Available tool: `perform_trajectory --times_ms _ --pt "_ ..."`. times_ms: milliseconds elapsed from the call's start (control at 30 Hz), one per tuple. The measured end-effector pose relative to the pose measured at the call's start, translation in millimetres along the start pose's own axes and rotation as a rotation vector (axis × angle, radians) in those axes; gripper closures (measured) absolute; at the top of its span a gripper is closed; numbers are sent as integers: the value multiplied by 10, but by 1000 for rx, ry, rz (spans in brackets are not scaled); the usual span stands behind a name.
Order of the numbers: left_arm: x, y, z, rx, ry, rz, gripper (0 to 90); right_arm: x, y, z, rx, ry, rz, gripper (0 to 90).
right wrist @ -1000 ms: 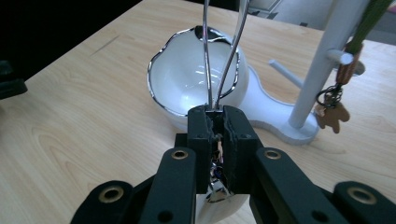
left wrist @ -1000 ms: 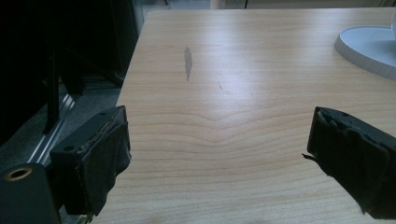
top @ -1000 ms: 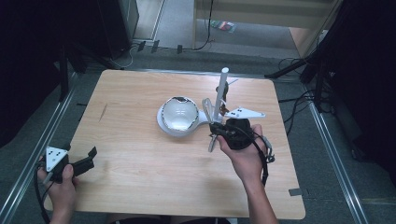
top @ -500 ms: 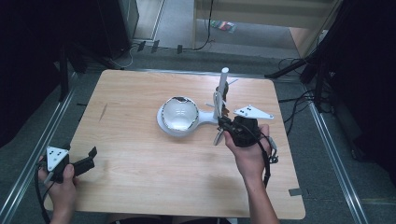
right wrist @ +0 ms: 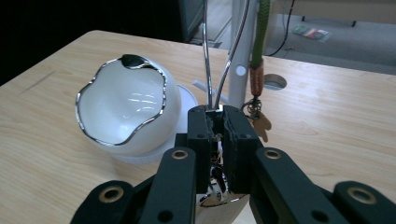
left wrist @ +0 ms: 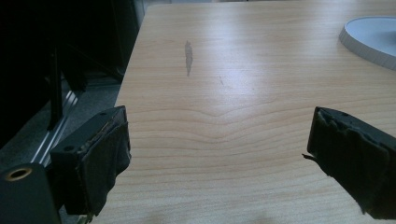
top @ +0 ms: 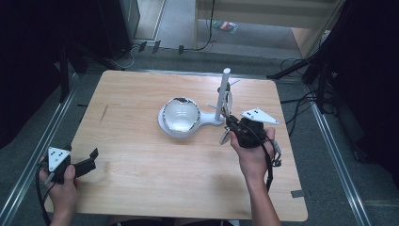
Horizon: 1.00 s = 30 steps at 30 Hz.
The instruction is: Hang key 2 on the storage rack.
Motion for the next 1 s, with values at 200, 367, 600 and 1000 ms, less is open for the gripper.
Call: perform_trajectory --times_ms 200,367,600,1000 --pt "0 0 0 2 5 -1 61 65 60 69 27 5 0 831" --pt "1 0 1 2 5 1 61 110 116 104 39 9 -1 831" --pt "0 -2 -1 4 4 -2 61 172 226 108 48 3 -5 831" --pt "0 -3 -3 5 0 0 61 290 394 134 74 1 -16 831"
Point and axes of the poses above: each handheld gripper's, and its own axes: y roughly forward along the jaws, x roughly out of its underside, z roughly to its right, the point moved 3 cm from there along y, roughly forward along the jaws, and after that the axes turned 11 degrees about z, right-handed, at the moved point
